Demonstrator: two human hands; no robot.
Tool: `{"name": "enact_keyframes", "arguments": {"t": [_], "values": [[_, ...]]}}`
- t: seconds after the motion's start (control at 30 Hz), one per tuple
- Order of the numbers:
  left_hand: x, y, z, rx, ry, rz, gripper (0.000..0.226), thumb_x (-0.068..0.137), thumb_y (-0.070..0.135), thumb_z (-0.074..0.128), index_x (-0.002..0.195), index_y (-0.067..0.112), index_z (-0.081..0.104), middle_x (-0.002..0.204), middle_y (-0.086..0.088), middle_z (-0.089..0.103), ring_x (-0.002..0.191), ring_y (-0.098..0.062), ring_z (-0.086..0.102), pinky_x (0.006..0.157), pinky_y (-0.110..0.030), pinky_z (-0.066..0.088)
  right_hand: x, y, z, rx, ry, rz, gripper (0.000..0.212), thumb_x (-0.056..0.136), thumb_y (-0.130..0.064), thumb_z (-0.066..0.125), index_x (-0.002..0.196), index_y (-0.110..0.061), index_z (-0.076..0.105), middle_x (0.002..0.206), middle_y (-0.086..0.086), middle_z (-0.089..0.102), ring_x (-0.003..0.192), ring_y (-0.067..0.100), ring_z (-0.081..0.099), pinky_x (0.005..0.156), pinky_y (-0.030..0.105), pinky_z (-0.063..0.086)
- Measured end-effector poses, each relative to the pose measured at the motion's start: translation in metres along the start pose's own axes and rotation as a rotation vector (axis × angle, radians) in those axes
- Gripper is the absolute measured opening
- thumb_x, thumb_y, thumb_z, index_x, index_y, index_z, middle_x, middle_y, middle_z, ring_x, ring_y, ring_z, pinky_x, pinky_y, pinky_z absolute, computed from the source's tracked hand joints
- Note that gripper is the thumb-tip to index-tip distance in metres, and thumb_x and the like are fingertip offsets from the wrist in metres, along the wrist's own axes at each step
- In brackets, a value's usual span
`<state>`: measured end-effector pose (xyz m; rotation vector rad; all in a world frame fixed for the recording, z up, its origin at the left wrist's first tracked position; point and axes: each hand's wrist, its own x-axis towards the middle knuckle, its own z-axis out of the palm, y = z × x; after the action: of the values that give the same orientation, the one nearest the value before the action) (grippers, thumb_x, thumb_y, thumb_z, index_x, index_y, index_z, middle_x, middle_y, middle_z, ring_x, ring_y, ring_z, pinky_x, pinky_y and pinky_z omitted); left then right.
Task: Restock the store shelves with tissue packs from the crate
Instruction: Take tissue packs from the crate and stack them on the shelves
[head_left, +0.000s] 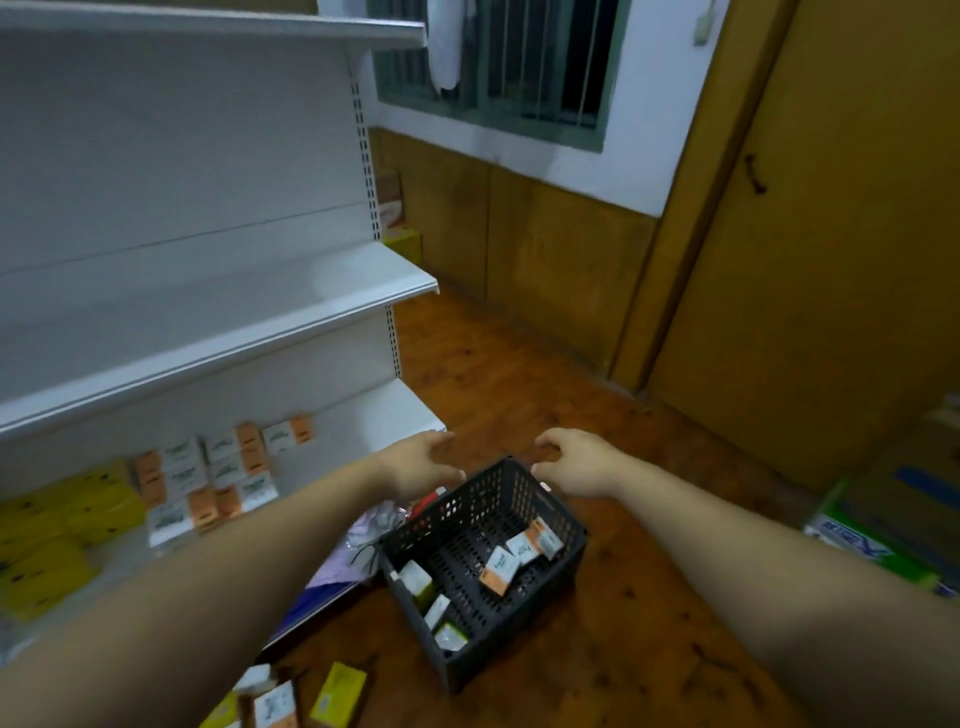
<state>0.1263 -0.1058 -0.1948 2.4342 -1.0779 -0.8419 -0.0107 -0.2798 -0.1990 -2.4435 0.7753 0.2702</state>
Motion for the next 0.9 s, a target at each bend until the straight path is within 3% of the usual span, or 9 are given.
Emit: {"name": "enact_keyframes", "arguments": {"t": [0.17,0.47,0.53,0.6,0.67,0.77,0.9], "values": [[0.047,-0.012,-0.010,0.031,-0.047,-0.001,0.070,0.088,0.039,0.057,0.148,0.021,0.024,0.156,-0.004,0.023,0.142,-0.020,0.025,0.116,-0.033,0.022,0.040,0.006,-0.005,0.036,-0.046,0.049,0.055,0.093,-0.038,0.055,0.142,-0.022,0.037,0.148,0.003,0.039,0.130,0.025,0.042,0.101,0.034,0.041],[0.162,-0.056,-0.038,0.012,-0.150,-0.031,0.065,0.092,0.034,0.053,0.148,0.017,0.023,0.156,-0.003,0.022,0.141,-0.019,0.027,0.111,-0.025,0.023,0.149,0.007,0.007,0.134,-0.079,0.142,0.056,0.094,-0.036,0.054,0.144,-0.018,0.034,0.147,0.004,0.039,0.128,0.025,0.044,0.097,0.032,0.041],[0.187,-0.066,-0.036,-0.010,-0.169,-0.063,0.066,0.092,0.035,0.054,0.148,0.019,0.024,0.153,-0.004,0.028,0.131,-0.017,0.038,0.098,-0.014,0.034,0.170,0.014,0.015,0.176,-0.110,0.158,0.057,0.095,-0.035,0.054,0.145,-0.017,0.033,0.147,0.004,0.039,0.128,0.024,0.046,0.097,0.032,0.042],[0.206,-0.073,-0.028,-0.033,-0.171,-0.098,0.067,0.090,0.035,0.057,0.147,0.021,0.026,0.148,-0.004,0.038,0.122,-0.018,0.047,0.087,-0.012,0.038,0.190,0.024,0.025,0.197,-0.158,0.170,0.058,0.095,-0.034,0.053,0.146,-0.017,0.031,0.149,0.005,0.037,0.130,0.024,0.044,0.099,0.032,0.042],[0.223,-0.082,-0.012,-0.065,-0.186,-0.144,0.067,0.088,0.035,0.057,0.147,0.023,0.027,0.145,-0.007,0.043,0.124,-0.023,0.049,0.096,-0.023,0.039,0.210,0.036,0.036,0.183,-0.202,0.164,0.057,0.096,-0.033,0.053,0.146,-0.016,0.030,0.150,0.005,0.036,0.131,0.024,0.042,0.100,0.032,0.041],[0.251,-0.094,0.017,-0.110,-0.195,-0.180,0.066,0.089,0.035,0.056,0.146,0.026,0.026,0.146,-0.008,0.041,0.111,-0.018,0.051,0.086,-0.021,0.040,0.246,0.063,0.058,0.163,-0.255,0.145,0.057,0.096,-0.032,0.051,0.147,-0.017,0.030,0.151,0.005,0.034,0.129,0.023,0.045,0.098,0.032,0.043],[0.299,-0.121,0.080,-0.219,-0.221,-0.235,0.066,0.090,0.034,0.057,0.146,0.020,0.026,0.148,-0.006,0.036,0.127,-0.018,0.044,0.102,-0.021,0.031,0.295,0.110,0.111,0.174,-0.290,0.176,0.056,0.095,-0.034,0.053,0.145,-0.019,0.031,0.147,0.006,0.039,0.117,0.027,0.056,0.097,0.041,0.049]]}}
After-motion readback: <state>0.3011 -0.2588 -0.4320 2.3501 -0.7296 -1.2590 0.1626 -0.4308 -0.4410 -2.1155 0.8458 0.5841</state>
